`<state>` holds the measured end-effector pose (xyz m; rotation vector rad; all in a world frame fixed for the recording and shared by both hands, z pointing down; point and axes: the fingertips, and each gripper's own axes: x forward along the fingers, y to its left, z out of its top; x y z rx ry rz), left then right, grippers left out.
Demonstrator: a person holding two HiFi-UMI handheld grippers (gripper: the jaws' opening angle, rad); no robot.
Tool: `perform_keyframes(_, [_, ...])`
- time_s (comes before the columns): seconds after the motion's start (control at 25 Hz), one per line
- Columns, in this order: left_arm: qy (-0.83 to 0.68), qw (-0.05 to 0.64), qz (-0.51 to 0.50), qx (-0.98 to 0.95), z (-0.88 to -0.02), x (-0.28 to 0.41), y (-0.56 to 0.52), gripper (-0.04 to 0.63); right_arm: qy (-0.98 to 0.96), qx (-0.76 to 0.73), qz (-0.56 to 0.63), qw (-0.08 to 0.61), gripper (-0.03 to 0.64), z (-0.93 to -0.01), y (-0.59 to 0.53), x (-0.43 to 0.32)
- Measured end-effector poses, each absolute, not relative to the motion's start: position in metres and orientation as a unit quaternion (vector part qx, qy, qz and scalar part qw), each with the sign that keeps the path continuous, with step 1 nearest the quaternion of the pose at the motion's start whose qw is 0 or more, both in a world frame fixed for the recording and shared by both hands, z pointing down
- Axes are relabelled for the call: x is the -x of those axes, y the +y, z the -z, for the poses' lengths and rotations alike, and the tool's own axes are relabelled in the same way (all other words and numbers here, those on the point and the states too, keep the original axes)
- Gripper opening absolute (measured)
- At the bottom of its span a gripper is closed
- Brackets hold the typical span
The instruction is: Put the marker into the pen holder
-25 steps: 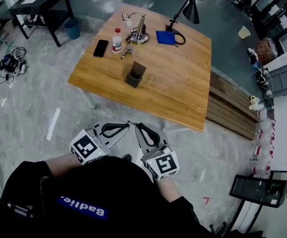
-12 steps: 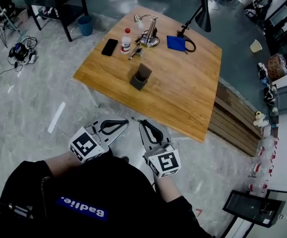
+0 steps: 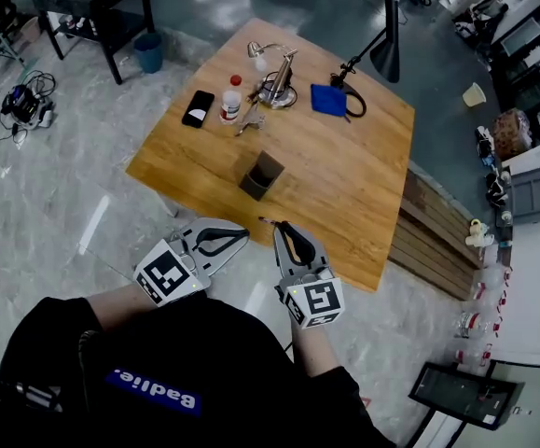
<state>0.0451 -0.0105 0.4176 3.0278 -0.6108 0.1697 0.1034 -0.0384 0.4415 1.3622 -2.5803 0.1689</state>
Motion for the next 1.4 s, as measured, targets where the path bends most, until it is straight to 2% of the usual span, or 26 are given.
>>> perform_keyframes(0.6, [-0.138, 0.031, -0.078, -0.987, -0.444, -0.024, -0.111, 0.009, -0.837, -0.516, -0.093, 0.158, 0.049, -0.521, -0.174, -0.1])
perform_keyframes(1.4, [-0.229, 0.073, -0.148, -0.959, -0.472, -0.023, -0.148, 0.009, -0.859, -0.43, -0.122, 0.249, 0.049, -0.656, -0.217, -0.092])
